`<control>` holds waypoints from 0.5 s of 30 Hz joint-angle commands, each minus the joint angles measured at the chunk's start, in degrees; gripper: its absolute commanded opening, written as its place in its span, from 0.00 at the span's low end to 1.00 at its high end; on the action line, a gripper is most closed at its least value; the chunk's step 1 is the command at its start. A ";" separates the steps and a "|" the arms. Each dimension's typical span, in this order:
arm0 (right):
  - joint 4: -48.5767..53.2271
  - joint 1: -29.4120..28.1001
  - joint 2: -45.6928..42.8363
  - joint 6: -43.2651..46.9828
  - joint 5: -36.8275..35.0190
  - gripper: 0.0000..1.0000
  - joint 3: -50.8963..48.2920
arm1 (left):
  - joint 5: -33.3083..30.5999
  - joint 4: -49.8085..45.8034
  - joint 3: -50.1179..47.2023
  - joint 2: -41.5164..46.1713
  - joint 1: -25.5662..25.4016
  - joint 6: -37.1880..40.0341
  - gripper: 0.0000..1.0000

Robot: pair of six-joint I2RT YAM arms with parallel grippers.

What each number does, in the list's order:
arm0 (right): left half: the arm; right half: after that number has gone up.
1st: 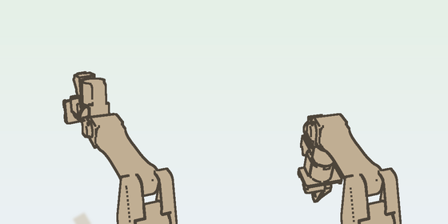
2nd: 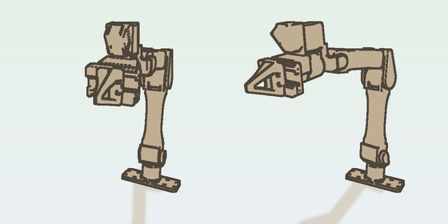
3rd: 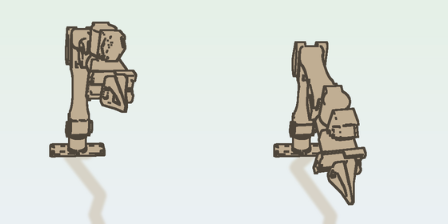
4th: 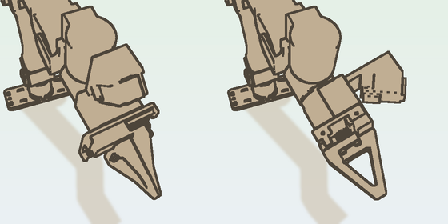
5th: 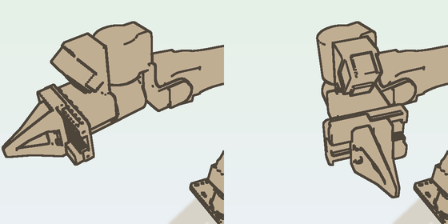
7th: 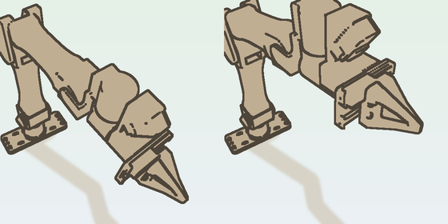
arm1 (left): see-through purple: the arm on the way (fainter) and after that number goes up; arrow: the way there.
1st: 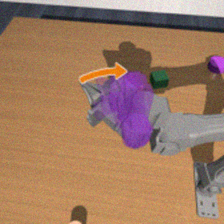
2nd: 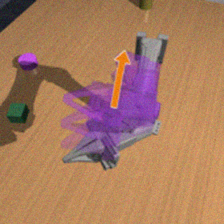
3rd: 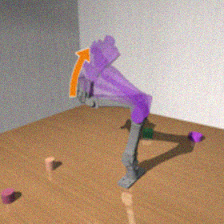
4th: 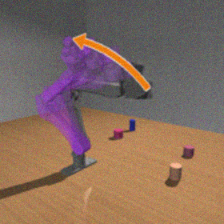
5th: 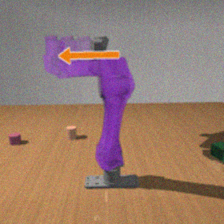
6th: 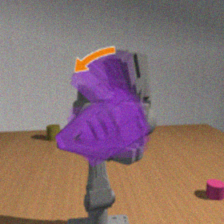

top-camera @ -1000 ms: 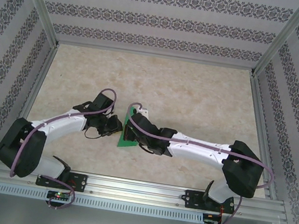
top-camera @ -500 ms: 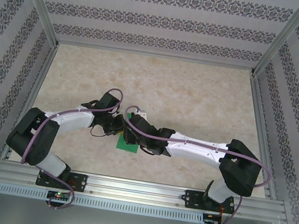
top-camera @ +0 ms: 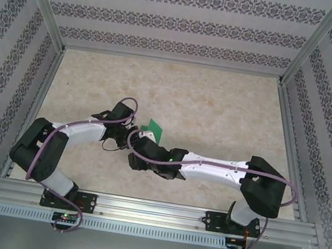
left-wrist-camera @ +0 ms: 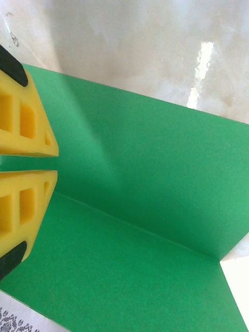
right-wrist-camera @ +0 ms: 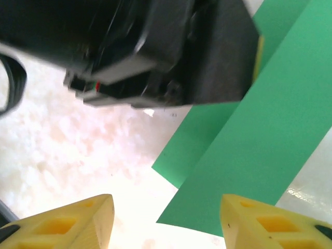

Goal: Fold a paper plane with a square sheet of paper (pick it up from the middle)
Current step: Fold the triangle a second time at the center of the table.

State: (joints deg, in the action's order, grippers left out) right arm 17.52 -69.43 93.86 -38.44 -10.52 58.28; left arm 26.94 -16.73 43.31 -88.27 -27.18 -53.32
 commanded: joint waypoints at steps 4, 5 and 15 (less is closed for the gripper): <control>6.39 -4.17 5.63 2.93 -11.07 0.60 4.39 | 1.27 1.87 1.05 -0.48 -0.58 -0.65 0.16; 7.43 -4.68 6.24 2.70 -12.64 0.59 5.06 | 1.38 1.79 1.01 -0.42 -0.52 -0.64 0.15; 7.84 -5.98 5.89 2.70 -16.94 0.42 5.88 | 1.32 1.08 1.65 -0.69 -0.56 -0.37 0.16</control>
State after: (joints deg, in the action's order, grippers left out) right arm 24.84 -74.91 100.29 -36.12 -24.18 62.87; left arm 27.68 -16.69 43.48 -88.58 -27.18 -53.30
